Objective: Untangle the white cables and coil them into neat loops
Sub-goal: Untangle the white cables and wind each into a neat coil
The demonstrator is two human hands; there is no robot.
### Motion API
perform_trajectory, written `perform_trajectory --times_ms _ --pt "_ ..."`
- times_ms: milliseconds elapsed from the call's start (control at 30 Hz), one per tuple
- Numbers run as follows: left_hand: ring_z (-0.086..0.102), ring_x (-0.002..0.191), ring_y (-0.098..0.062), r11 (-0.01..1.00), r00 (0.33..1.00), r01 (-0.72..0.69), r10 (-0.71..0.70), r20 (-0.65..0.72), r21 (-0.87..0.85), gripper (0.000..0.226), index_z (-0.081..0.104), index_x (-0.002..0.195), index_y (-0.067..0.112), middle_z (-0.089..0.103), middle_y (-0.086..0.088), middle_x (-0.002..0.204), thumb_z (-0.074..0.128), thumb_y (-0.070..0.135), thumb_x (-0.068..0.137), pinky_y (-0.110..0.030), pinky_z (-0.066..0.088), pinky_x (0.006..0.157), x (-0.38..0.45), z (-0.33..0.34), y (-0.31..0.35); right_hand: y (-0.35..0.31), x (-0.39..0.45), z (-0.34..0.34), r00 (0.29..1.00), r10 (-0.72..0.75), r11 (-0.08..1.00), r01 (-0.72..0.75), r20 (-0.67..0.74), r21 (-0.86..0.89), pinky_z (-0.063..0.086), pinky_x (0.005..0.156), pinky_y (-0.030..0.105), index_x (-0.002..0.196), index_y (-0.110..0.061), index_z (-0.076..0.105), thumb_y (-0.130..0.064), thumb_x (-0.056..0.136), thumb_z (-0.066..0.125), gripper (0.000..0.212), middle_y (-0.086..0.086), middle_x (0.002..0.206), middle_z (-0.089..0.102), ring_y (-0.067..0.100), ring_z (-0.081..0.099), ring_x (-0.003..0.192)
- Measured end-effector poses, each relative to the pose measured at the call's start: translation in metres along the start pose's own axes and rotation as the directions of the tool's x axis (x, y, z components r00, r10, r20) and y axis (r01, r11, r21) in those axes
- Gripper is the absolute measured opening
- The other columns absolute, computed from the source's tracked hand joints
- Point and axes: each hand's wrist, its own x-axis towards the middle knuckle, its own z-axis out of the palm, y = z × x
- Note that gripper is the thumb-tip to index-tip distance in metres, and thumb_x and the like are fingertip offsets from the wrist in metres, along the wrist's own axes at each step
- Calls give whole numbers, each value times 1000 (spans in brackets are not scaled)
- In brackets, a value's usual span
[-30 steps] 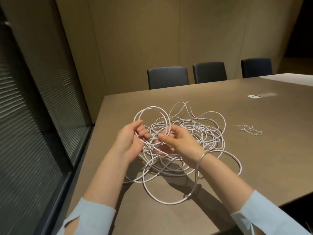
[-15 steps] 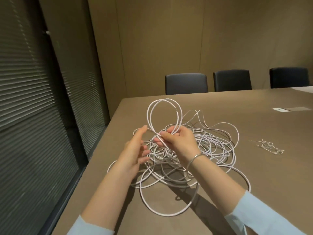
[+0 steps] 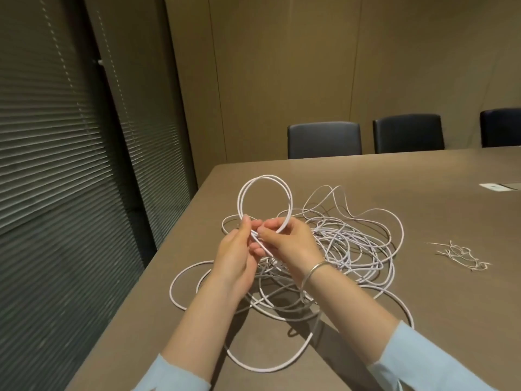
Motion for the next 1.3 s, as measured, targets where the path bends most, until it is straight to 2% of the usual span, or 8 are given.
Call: perform_trajectory --times_ms 167,400,567,800,900,1033,1167,1300 --pt "70 69 -27 1000 999 -8 8 42 -5 31 48 91 9 74 -16 93 36 34 105 -31 51 50 5 3 -1 0 2 -9 999 33 994 -33 2 -104 52 42 26 104 7 57 -11 95 60 20 23 88 67 23 61 48" --pt "59 44 -13 979 998 -57 48 -48 -197 32 44 80 14 42 4 45 37 33 105 -37 50 70 23 2 11 5 0 -25 975 131 880 -31 181 -474 39 40 19 90 -3 59 -36 95 59 33 7 61 61 15 52 38" --pt "23 31 -5 921 1000 -1 -3 -10 -389 34 43 71 16 26 8 43 44 30 102 -16 31 33 37 -24 43 -2 8 -60 887 183 616 232 423 -753 35 52 17 67 -16 56 -34 84 74 31 -6 55 50 6 41 50" --pt "19 30 -6 935 996 -90 79 -48 -342 35 43 71 17 25 9 41 40 29 104 -17 14 33 52 -50 68 -18 40 -89 966 15 362 234 257 -902 39 56 28 61 -19 49 -32 87 67 35 -1 57 57 10 48 51" --pt "19 29 -7 921 985 -150 110 -130 -359 34 42 71 17 25 9 39 39 26 103 -18 15 32 58 -70 88 -33 44 -108 987 -13 408 152 160 -900 43 53 23 64 -16 51 -31 92 62 33 6 64 70 2 55 46" --pt "20 30 -7 923 969 -196 130 -210 -331 32 42 71 17 24 9 40 41 25 102 -18 17 33 60 -93 101 -50 47 -135 998 9 687 33 54 -726 44 62 28 77 -7 52 -27 89 66 27 9 61 61 15 62 53" --pt "20 27 -5 965 981 -126 87 -175 -228 33 41 70 17 24 10 38 43 27 102 -15 15 31 62 -88 84 -59 49 -143 989 128 871 -76 74 -486 52 65 31 89 -6 55 -32 81 71 31 0 67 44 13 44 57" --pt "20 28 -3 996 994 -39 30 -101 -84 33 44 69 16 23 10 38 47 26 101 -15 14 31 60 -68 57 -60 50 -123 993 66 989 -52 93 -140 37 53 20 108 -3 60 -35 98 48 36 -3 64 35 8 34 52"
